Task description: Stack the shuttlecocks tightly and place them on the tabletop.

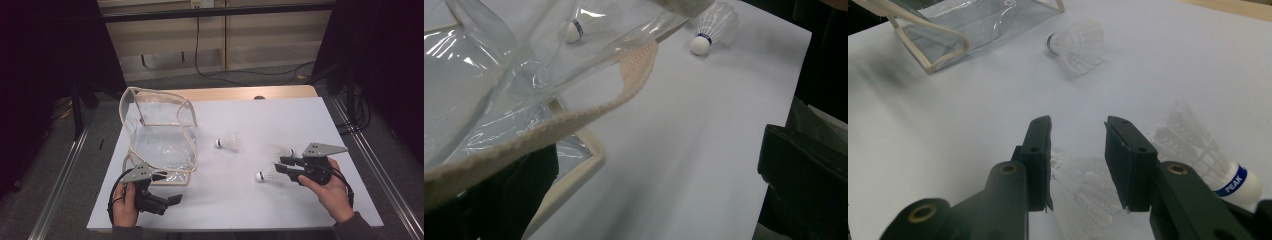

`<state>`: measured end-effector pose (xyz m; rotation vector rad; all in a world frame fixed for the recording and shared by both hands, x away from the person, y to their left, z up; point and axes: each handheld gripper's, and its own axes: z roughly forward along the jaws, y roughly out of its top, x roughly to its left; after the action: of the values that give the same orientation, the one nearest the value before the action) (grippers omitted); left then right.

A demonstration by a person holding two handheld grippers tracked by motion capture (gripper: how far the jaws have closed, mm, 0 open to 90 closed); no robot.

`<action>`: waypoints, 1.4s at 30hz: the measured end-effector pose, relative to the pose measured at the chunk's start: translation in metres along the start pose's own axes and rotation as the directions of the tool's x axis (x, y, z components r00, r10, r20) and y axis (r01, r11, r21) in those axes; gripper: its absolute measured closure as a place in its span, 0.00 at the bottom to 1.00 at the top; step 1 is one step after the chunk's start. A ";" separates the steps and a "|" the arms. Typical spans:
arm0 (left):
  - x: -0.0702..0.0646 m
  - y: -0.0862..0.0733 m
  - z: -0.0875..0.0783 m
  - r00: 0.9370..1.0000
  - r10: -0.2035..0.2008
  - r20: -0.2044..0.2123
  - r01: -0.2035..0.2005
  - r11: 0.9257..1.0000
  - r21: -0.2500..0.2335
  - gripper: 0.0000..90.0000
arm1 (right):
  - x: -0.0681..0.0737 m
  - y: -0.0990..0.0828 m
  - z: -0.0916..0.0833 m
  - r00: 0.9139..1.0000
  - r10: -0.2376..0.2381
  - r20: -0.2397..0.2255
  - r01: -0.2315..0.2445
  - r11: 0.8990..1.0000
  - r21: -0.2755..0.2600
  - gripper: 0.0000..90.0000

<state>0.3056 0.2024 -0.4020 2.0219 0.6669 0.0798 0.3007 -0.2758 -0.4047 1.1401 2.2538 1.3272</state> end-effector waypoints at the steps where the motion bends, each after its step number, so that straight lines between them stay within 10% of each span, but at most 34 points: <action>1: 0.000 0.000 0.000 1.000 0.000 0.000 0.000 1.000 0.001 0.03 | 0.000 -0.001 0.001 1.000 0.004 -0.003 -0.004 1.000 0.001 0.64; 19: 0.000 0.000 0.001 1.000 0.002 -0.002 -0.002 1.000 0.003 0.03 | 0.003 -0.021 0.010 1.000 0.008 -0.005 -0.008 0.999 0.049 0.42; 42: 0.000 0.000 0.001 1.000 0.002 0.002 -0.002 1.000 0.000 0.03 | 0.004 -0.028 0.026 0.996 -0.016 -0.088 0.028 0.992 0.127 0.89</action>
<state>0.3059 0.2020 -0.4023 2.0221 0.6635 0.0797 0.2997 -0.2649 -0.4413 1.1151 2.4382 1.2629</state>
